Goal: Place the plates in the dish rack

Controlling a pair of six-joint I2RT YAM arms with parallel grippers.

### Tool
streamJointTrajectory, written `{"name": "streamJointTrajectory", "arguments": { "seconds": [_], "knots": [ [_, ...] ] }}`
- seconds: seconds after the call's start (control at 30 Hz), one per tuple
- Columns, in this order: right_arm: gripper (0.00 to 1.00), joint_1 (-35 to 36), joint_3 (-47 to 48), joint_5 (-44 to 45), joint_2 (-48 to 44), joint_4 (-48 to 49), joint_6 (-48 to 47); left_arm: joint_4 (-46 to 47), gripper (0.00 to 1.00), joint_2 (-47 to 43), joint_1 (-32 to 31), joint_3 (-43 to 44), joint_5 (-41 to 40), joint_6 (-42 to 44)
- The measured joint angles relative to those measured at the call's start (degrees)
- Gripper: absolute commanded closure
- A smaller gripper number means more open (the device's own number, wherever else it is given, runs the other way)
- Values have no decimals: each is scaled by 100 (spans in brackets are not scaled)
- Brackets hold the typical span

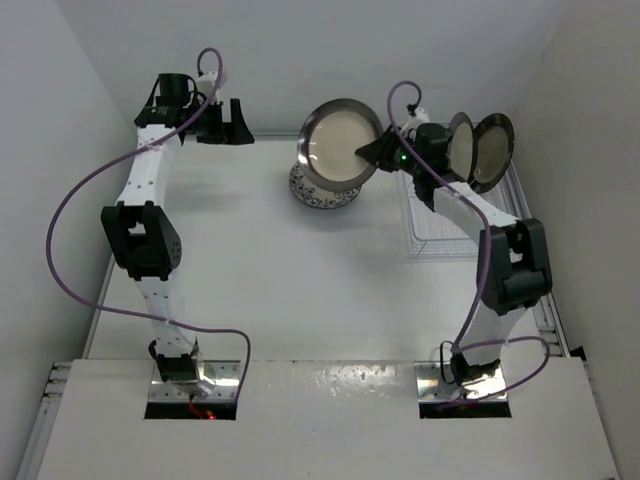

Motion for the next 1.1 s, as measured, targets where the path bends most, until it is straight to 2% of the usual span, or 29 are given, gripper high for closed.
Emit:
{"name": "streamJointTrajectory", "arguments": {
  "seconds": [0.27,0.57,0.83,1.1],
  "knots": [
    [100,-566,256,1987,-1082,-1300,-1515,-295,1,0,160,-13,-1432,289],
    [100,-1305,557,4240,-1320,-1856,-3534,-420,1,2,219,-254,-1915,487],
    [100,-1276,601,4758,-1029,-1674,-4544,-420,1,0,212,-297,-1976,514],
    [100,-1215,573,4822,-667,-1458,-4937,-428,1,0,212,-376,-2017,538]
  ]
}}
